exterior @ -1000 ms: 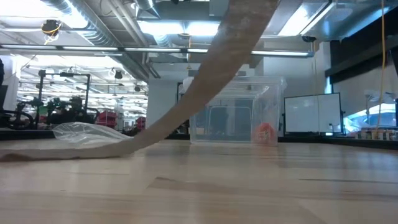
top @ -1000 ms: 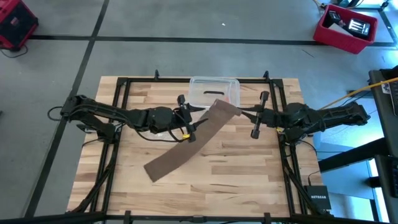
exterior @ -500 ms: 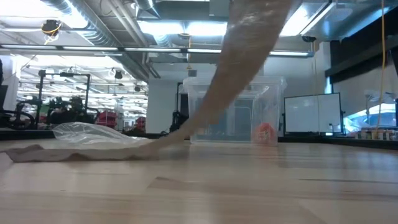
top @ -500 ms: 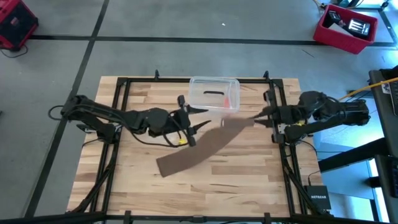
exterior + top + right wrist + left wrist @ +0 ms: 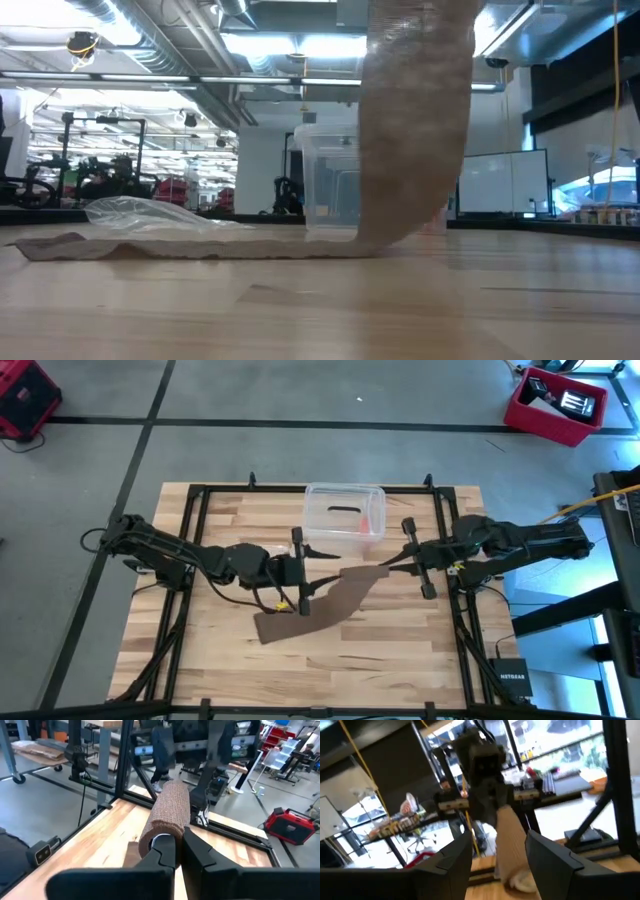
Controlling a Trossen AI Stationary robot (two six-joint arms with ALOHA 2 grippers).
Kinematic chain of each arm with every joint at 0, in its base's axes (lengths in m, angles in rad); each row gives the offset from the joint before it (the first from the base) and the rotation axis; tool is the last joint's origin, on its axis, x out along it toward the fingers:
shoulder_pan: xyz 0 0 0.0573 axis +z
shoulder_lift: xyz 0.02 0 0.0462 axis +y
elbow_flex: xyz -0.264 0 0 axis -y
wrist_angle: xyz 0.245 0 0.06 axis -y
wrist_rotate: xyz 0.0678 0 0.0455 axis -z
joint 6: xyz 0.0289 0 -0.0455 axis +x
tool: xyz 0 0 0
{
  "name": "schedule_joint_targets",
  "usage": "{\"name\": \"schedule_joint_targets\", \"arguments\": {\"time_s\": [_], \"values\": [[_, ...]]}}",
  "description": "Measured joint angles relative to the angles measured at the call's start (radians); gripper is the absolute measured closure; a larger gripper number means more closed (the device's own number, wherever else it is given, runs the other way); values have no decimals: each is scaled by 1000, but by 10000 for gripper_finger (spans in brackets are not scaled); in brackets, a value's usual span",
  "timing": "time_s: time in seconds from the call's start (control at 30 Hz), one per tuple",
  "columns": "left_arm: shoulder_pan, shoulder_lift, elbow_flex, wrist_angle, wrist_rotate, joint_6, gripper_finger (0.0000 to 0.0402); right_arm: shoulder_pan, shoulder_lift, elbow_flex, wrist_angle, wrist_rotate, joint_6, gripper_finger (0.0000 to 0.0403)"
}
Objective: Roll bandage
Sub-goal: Roll the brown bandage
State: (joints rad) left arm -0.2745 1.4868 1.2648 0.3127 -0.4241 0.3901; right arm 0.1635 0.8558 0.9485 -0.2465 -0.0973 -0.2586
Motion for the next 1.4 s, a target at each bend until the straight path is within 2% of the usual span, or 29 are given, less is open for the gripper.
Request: {"name": "schedule_joint_targets", "arguments": {"time_s": [0.17, 0.47, 1.13, 1.4], "values": [[-12, -2, 0, -78, -10, -17, 230, 0, 7, 0, 32, 0, 22, 391], [-33, -13, 0, -110, -81, 66, 230, 0, 3, 0, 63, 0, 66, 391], [-32, -13, -1, -124, -73, 87, 230, 0, 75, 0, 116, -29, 94, 391], [-31, -13, -1, -124, -48, 96, 230, 0, 100, 0, 141, 35, 89, 391]]}}
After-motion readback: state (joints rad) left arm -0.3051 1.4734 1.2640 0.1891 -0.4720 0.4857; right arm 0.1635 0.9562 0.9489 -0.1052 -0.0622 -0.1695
